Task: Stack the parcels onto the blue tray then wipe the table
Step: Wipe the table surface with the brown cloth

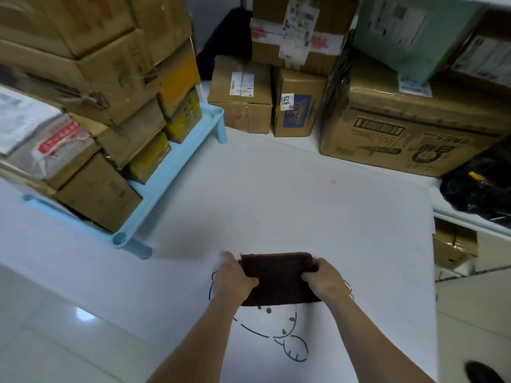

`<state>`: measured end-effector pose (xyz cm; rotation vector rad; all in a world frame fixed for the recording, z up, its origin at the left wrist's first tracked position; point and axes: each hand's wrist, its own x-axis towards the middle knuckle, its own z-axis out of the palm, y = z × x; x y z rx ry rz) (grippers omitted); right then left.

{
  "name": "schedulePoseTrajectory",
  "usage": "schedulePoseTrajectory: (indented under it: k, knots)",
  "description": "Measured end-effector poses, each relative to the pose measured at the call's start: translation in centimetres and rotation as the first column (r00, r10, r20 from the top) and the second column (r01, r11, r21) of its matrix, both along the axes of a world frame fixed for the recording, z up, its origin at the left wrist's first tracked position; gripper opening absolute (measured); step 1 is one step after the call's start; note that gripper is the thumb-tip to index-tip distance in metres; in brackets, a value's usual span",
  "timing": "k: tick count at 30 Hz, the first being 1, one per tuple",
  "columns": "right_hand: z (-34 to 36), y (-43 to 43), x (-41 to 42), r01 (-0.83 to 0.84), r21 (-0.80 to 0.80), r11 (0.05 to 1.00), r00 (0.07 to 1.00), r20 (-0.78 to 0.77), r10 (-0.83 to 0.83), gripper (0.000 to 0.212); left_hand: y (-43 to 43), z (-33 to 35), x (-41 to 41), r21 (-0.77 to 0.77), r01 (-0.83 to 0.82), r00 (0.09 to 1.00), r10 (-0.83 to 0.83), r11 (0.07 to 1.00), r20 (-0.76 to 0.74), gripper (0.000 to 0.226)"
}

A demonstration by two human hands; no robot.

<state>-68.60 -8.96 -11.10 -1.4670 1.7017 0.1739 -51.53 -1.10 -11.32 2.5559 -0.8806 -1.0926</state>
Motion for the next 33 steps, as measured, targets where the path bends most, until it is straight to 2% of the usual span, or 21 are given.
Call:
schedulePoseTrajectory:
  k: [2, 4, 6, 7, 8, 10, 14, 17, 19, 21, 22, 23, 24, 25, 26, 28, 29, 31, 33]
  knots:
    - [0.3, -0.7, 0.3, -0.114, -0.025, 0.993, 0.992, -0.049, 0.112, 0.021, -0.1, 0.1, 0.6, 0.022, 0.114, 0.993, -0.114, 0.993, -0.013, 0.031]
    - [0.9, -1.6, 1.0, -0.152, -0.058, 0.987, 0.988, -0.022, 0.151, 0.011, 0.0, 0.2, 1.5, -0.037, 0.12, 0.99, -0.122, 0.992, -0.071, 0.015]
    - [2.1, -2.4, 2.2, -0.052, -0.035, 0.998, 0.987, 0.154, 0.057, 0.006, 0.2, 0.5, 2.6, -0.115, -0.065, 0.947, 0.025, 0.991, -0.321, 0.011]
    - [2.9, -2.8, 2.7, 0.014, 0.019, 1.0, 0.965, 0.26, -0.019, 0.002, 0.4, 1.1, 3.3, -0.123, -0.199, 0.873, 0.119, 0.972, -0.474, 0.009]
    - [3.8, -3.2, 3.6, 0.073, 0.073, 0.995, 0.933, 0.348, -0.094, 0.009, 0.4, 1.9, 4.4, -0.114, -0.317, 0.778, 0.189, 0.942, -0.599, 0.015]
    - [5.5, -3.9, 5.6, 0.119, 0.151, 0.981, 0.871, 0.458, -0.176, 0.024, 0.2, 3.7, 6.4, -0.135, -0.462, 0.643, 0.226, 0.877, -0.732, 0.021]
    - [8.1, -5.1, 10.8, 0.179, 0.23, 0.957, 0.747, 0.602, -0.284, 0.039, -0.7, 6.7, 11.1, -0.237, -0.616, 0.52, 0.161, 0.751, -0.839, 0.036]
    - [10.2, -6.2, 14.6, 0.231, 0.307, 0.923, 0.659, 0.649, -0.38, 0.033, -1.2, 9.0, 14.0, -0.348, -0.639, 0.54, 0.077, 0.686, -0.838, 0.037]
    - [11.4, -7.0, 16.9, 0.246, 0.415, 0.876, 0.583, 0.659, -0.476, 0.017, -1.9, 10.7, 15.1, -0.379, -0.672, 0.566, 0.112, 0.637, -0.817, 0.035]
    - [12.4, -8.0, 19.2, 0.236, 0.451, 0.861, 0.551, 0.668, -0.5, 0.021, -2.9, 11.2, 16.4, -0.342, -0.733, 0.538, 0.192, 0.588, -0.821, 0.029]
    - [12.7, -8.6, 20.5, 0.238, 0.435, 0.869, 0.573, 0.66, -0.487, 0.024, -3.3, 11.2, 17.1, -0.307, -0.758, 0.511, 0.233, 0.575, -0.827, 0.021]
    - [13.1, -9.0, 21.5, 0.24, 0.38, 0.893, 0.616, 0.651, -0.443, 0.022, -3.7, 11.1, 17.3, -0.289, -0.769, 0.514, 0.284, 0.57, -0.809, 0.013]
    - [13.2, -9.5, 22.9, 0.231, 0.304, 0.924, 0.663, 0.646, -0.378, 0.013, -4.0, 11.0, 17.7, -0.339, -0.737, 0.595, 0.322, 0.585, -0.736, 0.012]
    - [13.4, -9.9, 24.1, 0.221, 0.233, 0.947, 0.692, 0.647, -0.32, 0.009, -4.1, 10.9, 17.8, -0.442, -0.656, 0.721, 0.335, 0.612, -0.607, 0.012]
    - [13.2, -10.4, 25.3, 0.222, 0.176, 0.959, 0.693, 0.663, -0.282, 0.018, -4.2, 10.7, 17.8, -0.555, -0.553, 0.827, 0.329, 0.621, -0.456, 0.012]
    - [12.5, -11.3, 27.2, 0.271, 0.131, 0.954, 0.657, 0.699, -0.282, 0.033, -4.5, 10.5, 17.6, -0.699, -0.288, 0.948, 0.3, 0.655, -0.11, 0.009]
    - [12.5, -11.4, 27.6, 0.305, 0.116, 0.945, 0.643, 0.707, -0.294, 0.036, -4.5, 10.8, 17.2, -0.703, -0.154, 0.959, 0.277, 0.694, 0.063, 0.015]
    - [11.7, -11.9, 29.3, 0.33, 0.098, 0.939, 0.642, 0.706, -0.299, 0.037, -4.8, 10.1, 17.6, -0.612, 0.069, 0.906, 0.207, 0.788, 0.368, 0.042]
    - [10.6, -12.3, 30.7, 0.317, 0.05, 0.947, 0.669, 0.696, -0.261, 0.037, -4.9, 9.3, 18.1, -0.497, 0.204, 0.841, 0.109, 0.844, 0.529, 0.057]
